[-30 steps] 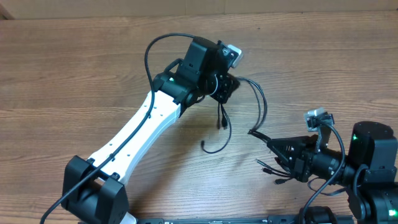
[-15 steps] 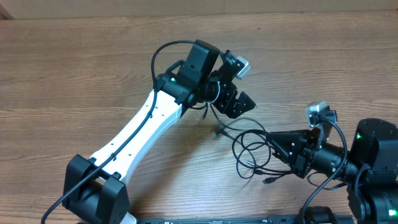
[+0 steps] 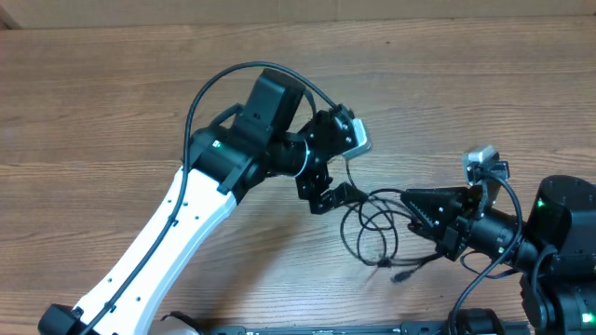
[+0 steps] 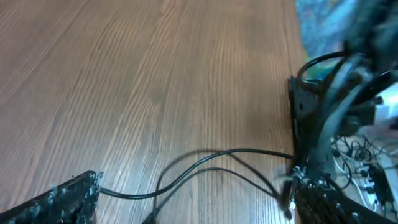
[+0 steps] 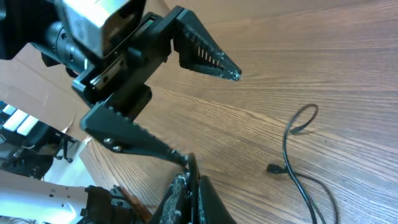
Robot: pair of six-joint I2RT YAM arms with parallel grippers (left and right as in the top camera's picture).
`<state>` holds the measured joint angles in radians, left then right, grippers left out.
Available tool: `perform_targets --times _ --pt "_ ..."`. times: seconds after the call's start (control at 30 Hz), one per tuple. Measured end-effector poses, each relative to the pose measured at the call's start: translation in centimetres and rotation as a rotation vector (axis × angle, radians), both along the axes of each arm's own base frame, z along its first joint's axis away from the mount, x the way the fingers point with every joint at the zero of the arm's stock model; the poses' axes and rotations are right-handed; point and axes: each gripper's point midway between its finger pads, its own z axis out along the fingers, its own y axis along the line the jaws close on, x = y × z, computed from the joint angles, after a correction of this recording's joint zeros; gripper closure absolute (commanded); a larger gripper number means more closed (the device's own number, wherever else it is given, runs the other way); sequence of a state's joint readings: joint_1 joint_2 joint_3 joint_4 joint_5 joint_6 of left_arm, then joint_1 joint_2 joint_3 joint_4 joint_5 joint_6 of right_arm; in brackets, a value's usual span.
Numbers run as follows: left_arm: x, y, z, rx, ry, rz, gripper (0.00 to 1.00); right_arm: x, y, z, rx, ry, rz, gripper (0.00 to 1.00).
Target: Untangle cables
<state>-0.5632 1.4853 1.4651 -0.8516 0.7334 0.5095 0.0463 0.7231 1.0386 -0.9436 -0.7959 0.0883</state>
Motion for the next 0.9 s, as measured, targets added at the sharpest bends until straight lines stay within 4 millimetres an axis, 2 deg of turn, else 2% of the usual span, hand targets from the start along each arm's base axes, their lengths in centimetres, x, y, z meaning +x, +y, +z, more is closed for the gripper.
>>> perform_targets --times 0.17,0.4,0.7,0.9 --pt "-0.6 -0.2 0.3 -0.021 -0.023 -0.058 0.00 0.0 0.0 0.1 0.008 0.005 -0.001 0.96" --pt "-0.3 -0.1 0.1 -0.007 -0.041 -0.051 0.00 -0.2 0.3 0.4 0.022 -0.002 0.019 0.96" --pt "2.1 0.0 0.3 0.012 -0.092 0.062 0.00 -0.4 0.5 0.4 0.030 0.002 0.031 0.96" --pt "3.0 0.0 0.8 0.009 -0.125 0.092 0.00 -0.3 0.4 0.4 0.026 0.002 0.025 0.96"
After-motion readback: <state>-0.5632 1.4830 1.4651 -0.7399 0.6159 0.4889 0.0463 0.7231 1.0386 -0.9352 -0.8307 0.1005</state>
